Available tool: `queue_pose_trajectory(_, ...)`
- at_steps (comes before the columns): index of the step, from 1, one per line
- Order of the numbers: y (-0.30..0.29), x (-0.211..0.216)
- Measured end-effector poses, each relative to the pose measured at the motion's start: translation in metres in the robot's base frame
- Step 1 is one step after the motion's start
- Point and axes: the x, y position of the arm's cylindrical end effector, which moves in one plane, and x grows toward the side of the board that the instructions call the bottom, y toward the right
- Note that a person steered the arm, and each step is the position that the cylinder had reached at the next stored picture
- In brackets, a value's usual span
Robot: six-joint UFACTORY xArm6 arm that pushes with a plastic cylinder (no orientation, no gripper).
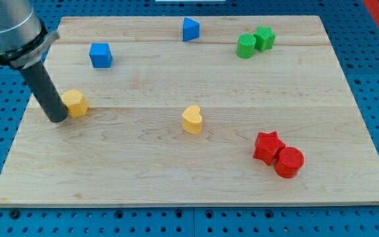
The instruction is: Move the blue cube slightly towards the center of the board
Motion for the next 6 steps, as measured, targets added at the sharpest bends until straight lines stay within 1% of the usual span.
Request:
queue_pose_trajectory(1, 0.0, -0.015)
queue_pose_trajectory(2, -0.028, -0.04)
queue_pose_trajectory(3, -0.051, -0.099)
queue_pose_trajectory(5, 0.026, -0.152)
queue_pose_trajectory(6, 0.045, -0.171)
